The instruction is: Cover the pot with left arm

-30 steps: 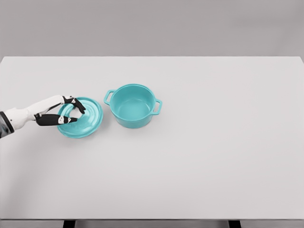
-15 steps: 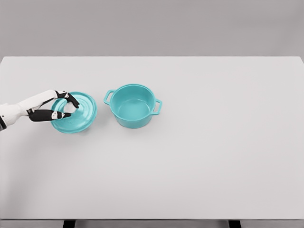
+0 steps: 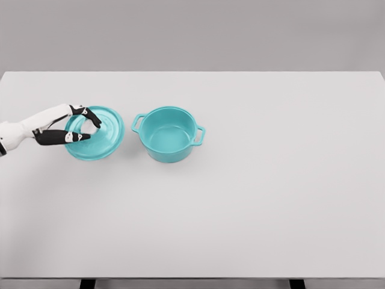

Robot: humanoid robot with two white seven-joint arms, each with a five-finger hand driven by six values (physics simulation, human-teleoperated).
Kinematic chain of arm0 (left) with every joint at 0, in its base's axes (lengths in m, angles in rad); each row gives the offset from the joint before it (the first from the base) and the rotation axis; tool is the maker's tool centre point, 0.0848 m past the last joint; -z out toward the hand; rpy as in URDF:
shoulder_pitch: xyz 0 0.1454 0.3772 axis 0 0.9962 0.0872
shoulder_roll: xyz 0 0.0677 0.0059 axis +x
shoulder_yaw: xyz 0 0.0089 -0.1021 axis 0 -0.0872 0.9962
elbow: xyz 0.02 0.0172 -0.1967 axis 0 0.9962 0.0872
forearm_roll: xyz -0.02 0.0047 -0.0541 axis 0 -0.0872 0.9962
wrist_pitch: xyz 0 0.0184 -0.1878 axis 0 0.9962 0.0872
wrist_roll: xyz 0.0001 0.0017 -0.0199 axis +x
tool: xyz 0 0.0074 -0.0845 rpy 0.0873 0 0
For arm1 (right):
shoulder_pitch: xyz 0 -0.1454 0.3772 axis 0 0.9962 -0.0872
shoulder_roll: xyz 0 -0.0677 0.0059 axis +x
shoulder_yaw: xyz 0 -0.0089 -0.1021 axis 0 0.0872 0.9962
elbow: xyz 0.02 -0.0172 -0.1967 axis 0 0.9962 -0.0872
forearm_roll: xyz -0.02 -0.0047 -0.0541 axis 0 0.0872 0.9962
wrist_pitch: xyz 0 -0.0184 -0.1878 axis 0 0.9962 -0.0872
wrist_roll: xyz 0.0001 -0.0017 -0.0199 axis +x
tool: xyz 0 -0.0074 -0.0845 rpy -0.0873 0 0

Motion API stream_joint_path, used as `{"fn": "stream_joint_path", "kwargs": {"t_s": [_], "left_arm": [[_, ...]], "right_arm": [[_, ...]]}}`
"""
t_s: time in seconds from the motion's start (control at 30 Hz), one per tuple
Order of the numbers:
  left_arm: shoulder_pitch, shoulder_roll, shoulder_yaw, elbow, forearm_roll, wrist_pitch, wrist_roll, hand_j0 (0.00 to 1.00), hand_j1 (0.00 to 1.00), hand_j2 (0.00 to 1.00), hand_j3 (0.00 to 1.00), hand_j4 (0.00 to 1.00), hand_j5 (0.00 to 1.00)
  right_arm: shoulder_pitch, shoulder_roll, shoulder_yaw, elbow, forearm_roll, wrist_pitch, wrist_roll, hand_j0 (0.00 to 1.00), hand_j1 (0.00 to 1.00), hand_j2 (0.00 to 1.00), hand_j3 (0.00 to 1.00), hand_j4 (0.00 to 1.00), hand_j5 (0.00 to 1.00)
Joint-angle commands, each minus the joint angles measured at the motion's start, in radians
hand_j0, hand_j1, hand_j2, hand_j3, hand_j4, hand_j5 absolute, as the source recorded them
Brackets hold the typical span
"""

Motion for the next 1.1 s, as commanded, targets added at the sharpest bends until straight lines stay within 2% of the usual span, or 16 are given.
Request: {"fn": "stream_joint_path", "kwargs": {"t_s": [0.0,0.3,0.67,1.07], "left_arm": [[0.000,0.001,0.001,-0.002,0.006,0.002,0.001,0.51,0.51,0.51,0.51,0.51,0.51],[-0.044,-0.010,-0.007,-0.004,0.000,0.002,0.002,0.51,0.51,0.51,0.51,0.51,0.51],[-0.048,-0.015,-0.018,-0.051,-0.006,0.003,0.004,0.51,0.51,0.51,0.51,0.51,0.51],[-0.081,-0.035,-0.087,-0.050,-0.009,0.020,0.008,0.52,0.52,0.52,0.52,0.52,0.52]], "right_arm": [[0.000,0.000,0.000,0.000,0.002,-0.001,0.000,1.00,1.00,1.00,1.00,1.00,1.00],[0.000,0.000,0.000,0.000,0.000,-0.001,0.000,1.00,1.00,1.00,1.00,1.00,1.00],[0.000,0.000,0.000,0.000,0.002,-0.001,0.000,1.00,1.00,1.00,1.00,1.00,1.00],[0.000,0.000,0.000,0.000,0.000,-0.001,0.000,1.00,1.00,1.00,1.00,1.00,1.00]]}}
